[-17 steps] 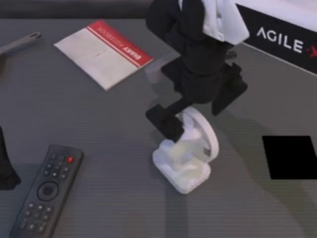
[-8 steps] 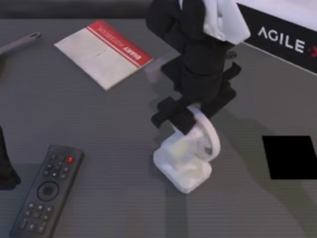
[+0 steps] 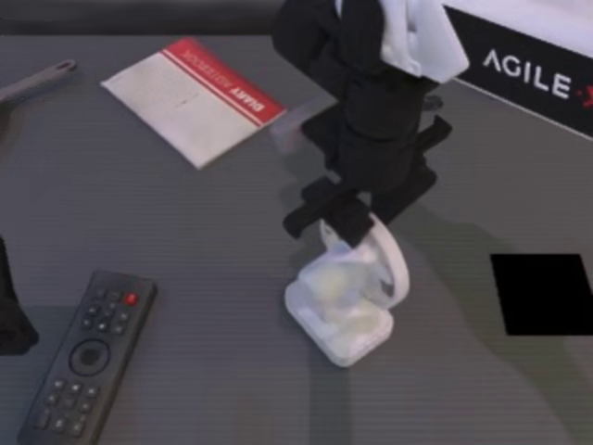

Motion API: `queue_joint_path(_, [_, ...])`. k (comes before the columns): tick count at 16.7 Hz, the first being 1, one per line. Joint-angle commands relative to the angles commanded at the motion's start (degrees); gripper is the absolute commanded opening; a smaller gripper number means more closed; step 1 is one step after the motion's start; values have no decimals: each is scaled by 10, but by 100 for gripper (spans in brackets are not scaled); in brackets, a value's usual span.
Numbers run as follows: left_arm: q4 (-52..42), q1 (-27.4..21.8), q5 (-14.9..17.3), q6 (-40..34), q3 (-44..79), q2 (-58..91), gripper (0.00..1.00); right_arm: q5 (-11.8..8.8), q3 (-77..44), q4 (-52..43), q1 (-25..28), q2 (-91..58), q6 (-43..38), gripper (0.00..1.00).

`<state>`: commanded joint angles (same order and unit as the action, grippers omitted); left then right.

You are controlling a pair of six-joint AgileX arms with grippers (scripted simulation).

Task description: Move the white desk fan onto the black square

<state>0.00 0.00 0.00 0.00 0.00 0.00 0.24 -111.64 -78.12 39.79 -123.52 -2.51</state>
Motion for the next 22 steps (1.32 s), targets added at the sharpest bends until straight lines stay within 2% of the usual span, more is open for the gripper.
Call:
queue_joint_path(5, [0,0,0,0,0,0,100,0,-3,-2,-1,4,0,0])
queue_joint_path(13, [0,0,0,0,0,0,100,0,-145,-122,3,-17,0,0])
queue_joint_path(18, [0,0,0,0,0,0,100,0,-150,-127,0,-16,-1,0])
queue_joint_path(22, [0,0,0,0,0,0,100,0,-125,-124,-16,-3,-60,0])
